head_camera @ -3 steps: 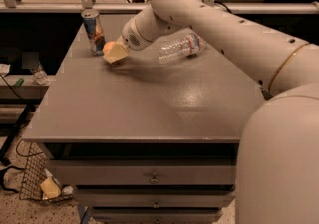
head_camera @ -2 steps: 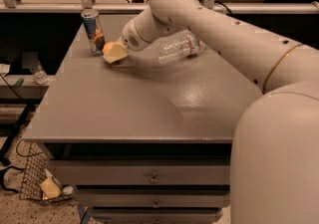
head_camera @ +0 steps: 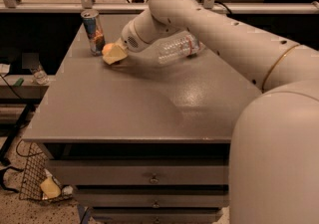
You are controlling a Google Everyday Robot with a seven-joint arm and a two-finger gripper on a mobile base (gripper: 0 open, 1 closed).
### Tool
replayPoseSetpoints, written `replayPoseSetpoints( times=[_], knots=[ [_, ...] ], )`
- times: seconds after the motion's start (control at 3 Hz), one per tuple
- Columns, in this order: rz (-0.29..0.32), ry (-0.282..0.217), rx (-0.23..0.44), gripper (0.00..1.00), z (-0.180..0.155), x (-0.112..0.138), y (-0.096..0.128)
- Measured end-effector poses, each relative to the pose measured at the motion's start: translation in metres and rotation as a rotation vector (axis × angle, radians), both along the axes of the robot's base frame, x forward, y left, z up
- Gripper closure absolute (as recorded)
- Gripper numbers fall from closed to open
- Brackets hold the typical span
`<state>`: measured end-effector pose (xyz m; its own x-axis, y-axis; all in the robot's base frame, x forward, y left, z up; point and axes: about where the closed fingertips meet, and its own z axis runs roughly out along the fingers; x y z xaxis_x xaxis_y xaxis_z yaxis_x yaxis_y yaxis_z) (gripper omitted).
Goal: Move orange near redbull can
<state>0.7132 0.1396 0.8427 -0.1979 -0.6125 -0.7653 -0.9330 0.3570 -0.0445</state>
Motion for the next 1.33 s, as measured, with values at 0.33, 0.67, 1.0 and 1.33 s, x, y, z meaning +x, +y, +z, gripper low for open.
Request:
replayPoseSetpoints(
  times=[0.33,0.67,1.0,1.33],
  knots=[
    [0.003,0.003,-0.001,0.38,-0.002,-0.001,0.002],
    [0.007,0.006,-0.001,0.13,-0.004,-0.001,0.005],
    [0.016,0.002,0.000,0.00,-0.002,-0.004,0.006],
    [0.031,-0.018,0.004,0.00,0.008,-0.009,0.005]
  ],
)
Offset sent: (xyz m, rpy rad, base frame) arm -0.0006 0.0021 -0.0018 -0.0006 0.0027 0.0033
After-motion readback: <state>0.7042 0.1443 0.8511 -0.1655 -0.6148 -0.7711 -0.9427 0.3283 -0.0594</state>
